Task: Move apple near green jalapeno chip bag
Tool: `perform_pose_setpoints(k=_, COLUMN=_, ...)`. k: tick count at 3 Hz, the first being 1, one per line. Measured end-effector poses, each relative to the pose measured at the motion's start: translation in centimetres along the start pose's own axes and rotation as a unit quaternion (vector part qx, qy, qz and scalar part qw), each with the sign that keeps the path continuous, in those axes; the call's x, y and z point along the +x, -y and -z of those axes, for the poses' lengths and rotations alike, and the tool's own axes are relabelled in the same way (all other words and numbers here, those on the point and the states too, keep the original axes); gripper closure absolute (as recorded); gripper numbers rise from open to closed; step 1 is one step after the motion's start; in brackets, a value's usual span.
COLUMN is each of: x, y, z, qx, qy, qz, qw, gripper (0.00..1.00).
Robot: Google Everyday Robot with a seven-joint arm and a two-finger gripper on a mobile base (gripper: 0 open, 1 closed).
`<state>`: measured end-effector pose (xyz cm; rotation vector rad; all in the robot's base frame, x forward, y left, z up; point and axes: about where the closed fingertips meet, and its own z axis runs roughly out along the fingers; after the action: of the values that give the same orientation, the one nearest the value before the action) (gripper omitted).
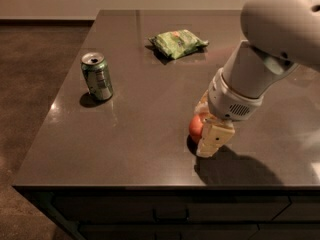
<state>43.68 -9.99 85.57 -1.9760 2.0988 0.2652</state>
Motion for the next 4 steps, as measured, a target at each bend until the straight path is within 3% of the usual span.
perform_pose_setpoints(k=1, x=0.0, y=0.9, z=0.4, qx=-0.004, qy=-0.021, qz=-0.015, qw=0.9997, gripper=0.68)
perform_pose_setpoints(k=2, x=-0.4, y=3.2, z=1.8, qx=0.012, qy=-0.033, qz=-0.028, qw=0.9990, gripper=0.92)
perform_pose_setpoints(k=3, x=-0.8, y=6.7, z=2.9, qx=0.035, qy=-0.034, qz=-0.047, qw=0.9977, gripper=1.00)
perform_pose_setpoints(k=4, x=-1.3, y=11.0, z=3.3, qx=0.053, qy=-0.026, qz=-0.074, qw=0.9955, gripper=1.00)
